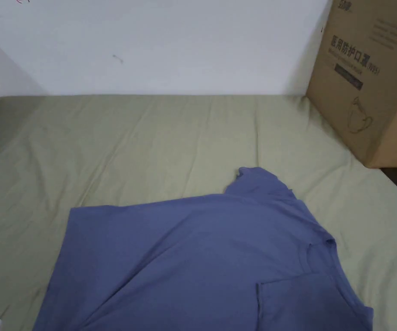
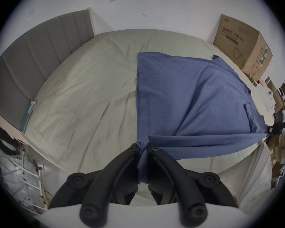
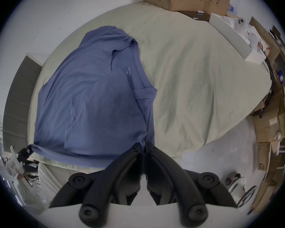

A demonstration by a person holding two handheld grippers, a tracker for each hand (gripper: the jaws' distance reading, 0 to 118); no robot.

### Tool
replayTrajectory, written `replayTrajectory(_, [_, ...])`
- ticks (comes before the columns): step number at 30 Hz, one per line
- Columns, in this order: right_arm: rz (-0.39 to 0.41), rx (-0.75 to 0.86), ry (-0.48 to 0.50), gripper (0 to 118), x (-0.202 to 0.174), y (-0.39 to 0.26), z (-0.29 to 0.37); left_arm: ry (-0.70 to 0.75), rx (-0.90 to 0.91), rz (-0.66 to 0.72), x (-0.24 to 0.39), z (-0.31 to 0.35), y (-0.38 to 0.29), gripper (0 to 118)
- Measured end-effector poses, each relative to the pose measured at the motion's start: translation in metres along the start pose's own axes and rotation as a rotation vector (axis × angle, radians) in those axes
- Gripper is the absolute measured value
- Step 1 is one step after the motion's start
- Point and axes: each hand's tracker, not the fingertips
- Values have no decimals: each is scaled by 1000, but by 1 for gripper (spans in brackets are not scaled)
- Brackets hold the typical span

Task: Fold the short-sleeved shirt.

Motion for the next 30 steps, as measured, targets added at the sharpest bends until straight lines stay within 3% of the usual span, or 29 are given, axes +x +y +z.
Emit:
replayTrajectory(1, [-13,10,-2,4,1,2,-3,-13,9,11,-2,0,0,15])
replayTrajectory(3, [2,28,-12,4,-3,5,-6,44,-7,-5,-1,0,3,47])
replayTrajectory(4, [11,36,-24,10,-5,7,-6,86,-9,-30,-2,1,4,67])
replayTrajectory(5, [15,43,-28,25,-5,8,-6,99,5,-45,-4,4,4,74])
replayTrajectory(7, [28,61,-61,76,-9,11,-1,64,29,-33,-10,14,7,75])
replayTrajectory(8, [50,72,-66,82,-11,14,4,39,45,6,-14,19,11,75])
replayTrajectory(11, [100,139,-52,82,-20,25,21,9,84,95,-20,30,24,74])
replayTrajectory(12, [124,163,-50,82,-26,31,26,3,89,109,-19,33,31,72])
replayTrajectory(13, [146,190,-46,80,-32,36,31,-5,88,122,-18,32,38,59])
replayTrajectory(14, [162,209,-39,75,-39,41,33,-26,92,125,-16,29,44,34])
replayTrajectory(15, [180,208,-31,55,-47,49,34,-31,99,110,-10,27,52,1])
replayTrajectory(16, [186,221,-15,7,-55,55,35,-28,100,107,-1,22,60,0])
replayTrajectory(17, [189,230,-2,1,-63,60,33,-26,94,100,4,13,67,0])
replayTrajectory(20, [179,197,63,1,-82,85,13,-105,6,85,11,-24,92,0])
replayTrajectory(25, [220,170,46,1,-109,123,-26,-121,-20,105,18,-87,158,0])
replayTrajectory(26, [219,160,50,1,-113,131,-35,-117,-32,102,19,-105,177,12])
replayTrajectory(28, [224,142,50,1,-118,142,-48,-105,-55,88,17,-140,212,72])
replayTrajectory(29, [231,136,45,1,-122,147,-57,-95,-61,92,15,-160,229,81])
replayTrajectory(30, [240,125,39,1,-123,151,-64,-86,-70,116,11,-179,244,81])
